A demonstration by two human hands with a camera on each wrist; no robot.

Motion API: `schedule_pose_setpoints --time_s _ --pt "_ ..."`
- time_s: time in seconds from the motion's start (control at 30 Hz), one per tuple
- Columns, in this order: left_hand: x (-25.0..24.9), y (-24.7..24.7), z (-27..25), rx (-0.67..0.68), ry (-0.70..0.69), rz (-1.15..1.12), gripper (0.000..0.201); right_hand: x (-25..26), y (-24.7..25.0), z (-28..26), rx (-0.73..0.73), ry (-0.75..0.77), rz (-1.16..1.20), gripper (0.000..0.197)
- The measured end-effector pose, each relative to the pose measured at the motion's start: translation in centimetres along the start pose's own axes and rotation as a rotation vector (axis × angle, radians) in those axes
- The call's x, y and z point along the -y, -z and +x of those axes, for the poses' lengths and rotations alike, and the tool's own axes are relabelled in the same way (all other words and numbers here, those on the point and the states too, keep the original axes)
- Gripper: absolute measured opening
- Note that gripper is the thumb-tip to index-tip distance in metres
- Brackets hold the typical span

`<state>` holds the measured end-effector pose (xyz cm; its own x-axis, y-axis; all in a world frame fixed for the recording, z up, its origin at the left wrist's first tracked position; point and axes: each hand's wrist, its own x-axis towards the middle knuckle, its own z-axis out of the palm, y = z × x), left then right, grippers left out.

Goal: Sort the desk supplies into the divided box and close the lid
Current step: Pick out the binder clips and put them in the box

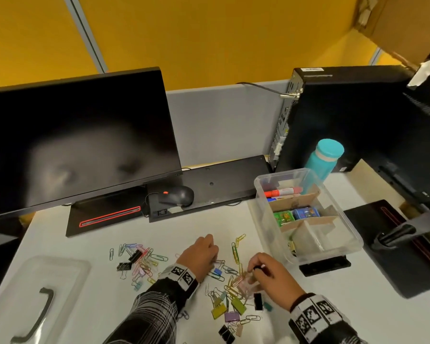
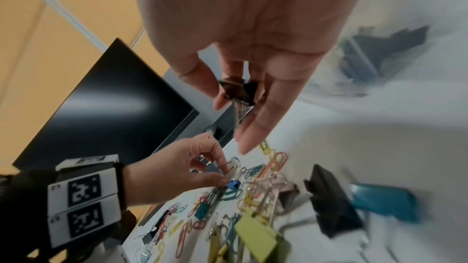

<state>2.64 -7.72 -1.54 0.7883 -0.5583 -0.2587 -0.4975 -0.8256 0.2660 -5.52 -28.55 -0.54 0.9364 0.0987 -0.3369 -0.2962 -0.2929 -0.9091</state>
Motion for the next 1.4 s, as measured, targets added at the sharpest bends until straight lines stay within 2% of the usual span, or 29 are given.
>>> schedule_pose_setpoints --time_s 0.07,0.13,0.23,0.33,0.43,0.57,0.67,0.7,0.8,0.93,1.07,1.2,1.3,1.4 --pt "0.0 0.1 -0.2 -0.010 0.015 -0.047 0.013 -0.3 0.2 -1.1 0.036 -0.071 0.090 0.020" --pt "0.0 0.4 -0.5 -0.047 0.059 -0.142 0.012 -1.0 0.2 -1.8 0.037 -0.108 0.035 0.027" --pt "0.0 0.8 -1.1 -0.138 0.178 -0.354 0.012 -2.0 0.1 -2.0 -0.029 -0.052 -0.185 0.037" --pt "0.2 0.4 -1.8 -0.217 0.238 -0.483 0.010 -1.7 -0.4 -2.1 0.129 0.019 -0.516 0.020" --pt "0.3 -0.2 -2.1 -0.258 0.316 -0.456 0.012 -1.5 -1.3 -1.9 0.332 0.116 -0.957 0.050" --pt "-0.4 -0.9 -2.1 -0.212 0.431 -0.432 0.011 -1.2 -2.6 -1.5 0.374 0.222 -1.116 0.049" --pt "-1.2 -1.5 -2.1 -0.169 0.402 -0.424 0.003 -1.6 -2.8 -1.3 0.388 0.248 -1.146 0.045" --pt "-1.6 -1.8 -2.0 -0.148 0.380 -0.397 0.007 -1.7 -2.8 -1.3 0.387 0.254 -1.146 0.043" --pt "-2.5 -2.4 -1.3 -0.087 0.342 -0.294 0.025 -1.9 -2.3 -1.3 0.346 0.236 -1.055 0.045" --pt "-3.1 -2.9 -0.6 -0.056 0.379 -0.205 0.025 -1.7 -0.9 -2.0 0.283 0.101 -0.700 0.047" --pt "-2.9 -3.1 -0.3 -0.041 0.383 -0.206 0.022 -1.1 0.6 -2.2 0.232 -0.001 -0.153 0.020" --pt "-2.7 -3.0 -0.3 -0.027 0.299 -0.174 0.016 0.6 1.5 -2.0 0.244 -0.150 0.164 0.010" --pt "-2.7 -2.8 -0.7 -0.018 0.225 -0.127 0.013 1.2 1.3 -1.2 0.241 -0.247 0.333 0.028" --pt "-2.2 -2.2 -1.1 -0.051 0.227 -0.257 0.016 1.6 0.8 -0.8 0.227 -0.310 0.547 0.031"
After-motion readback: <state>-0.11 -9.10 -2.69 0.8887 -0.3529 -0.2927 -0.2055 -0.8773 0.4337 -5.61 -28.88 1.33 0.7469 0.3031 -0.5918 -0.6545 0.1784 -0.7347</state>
